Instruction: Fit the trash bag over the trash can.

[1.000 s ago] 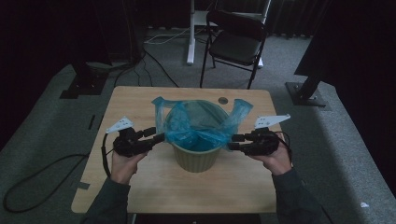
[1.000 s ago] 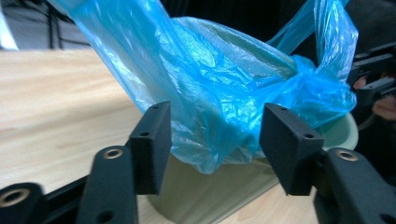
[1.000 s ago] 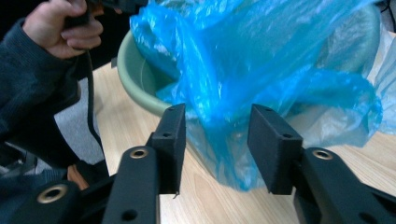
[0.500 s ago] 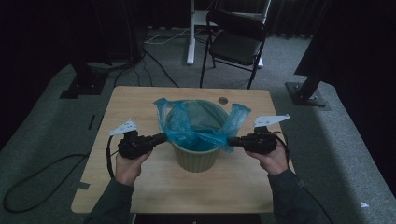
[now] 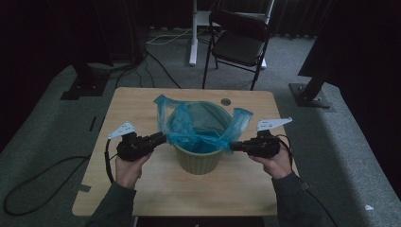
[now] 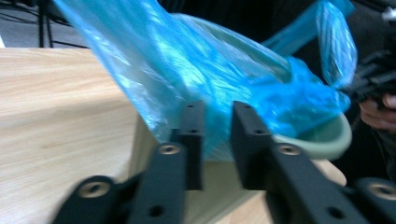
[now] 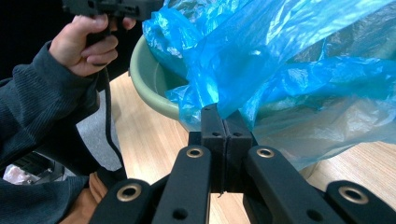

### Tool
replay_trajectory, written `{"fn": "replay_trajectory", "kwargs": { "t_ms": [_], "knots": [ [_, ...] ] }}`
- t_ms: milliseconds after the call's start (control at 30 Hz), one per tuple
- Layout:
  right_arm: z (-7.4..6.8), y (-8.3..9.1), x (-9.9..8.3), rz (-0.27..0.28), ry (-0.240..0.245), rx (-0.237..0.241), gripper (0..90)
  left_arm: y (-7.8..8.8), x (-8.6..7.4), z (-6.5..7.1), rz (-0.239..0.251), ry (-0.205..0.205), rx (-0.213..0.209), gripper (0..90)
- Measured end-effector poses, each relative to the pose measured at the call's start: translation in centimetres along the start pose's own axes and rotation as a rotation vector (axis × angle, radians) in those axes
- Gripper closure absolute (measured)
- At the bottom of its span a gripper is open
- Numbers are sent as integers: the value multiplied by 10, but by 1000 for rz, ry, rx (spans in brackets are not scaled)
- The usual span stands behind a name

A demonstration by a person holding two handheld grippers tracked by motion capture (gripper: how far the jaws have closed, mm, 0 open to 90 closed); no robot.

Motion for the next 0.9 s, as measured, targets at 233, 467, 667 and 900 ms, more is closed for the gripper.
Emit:
{"fn": "replay_trajectory", "kwargs": {
  "t_ms": [233,467,667,900],
  "knots": [
    [0,-1,0,-5,4,0,893,-8,8,-5,-7,-5,22,356],
    [-1,0,0,-3,7,5,888,-15,5,-3,1,72,-91,654],
    [-2,-1,-2,-9,9,16,896,-8,-3,5,3,78,-103,886],
    [-4,-5,-4,-27,12,29,900,-1,-23,9,-7,122,-117,896]
  ]
}}
Point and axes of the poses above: each handheld gripper's, and its own axes: y roughly backward along the jaws, x roughly out of its top, z roughly to its right, the point moved 4 cm from there along -y, roughly forward along the jaws, and after that the axes turned 6 degrees about z, right-handed, at the moved point
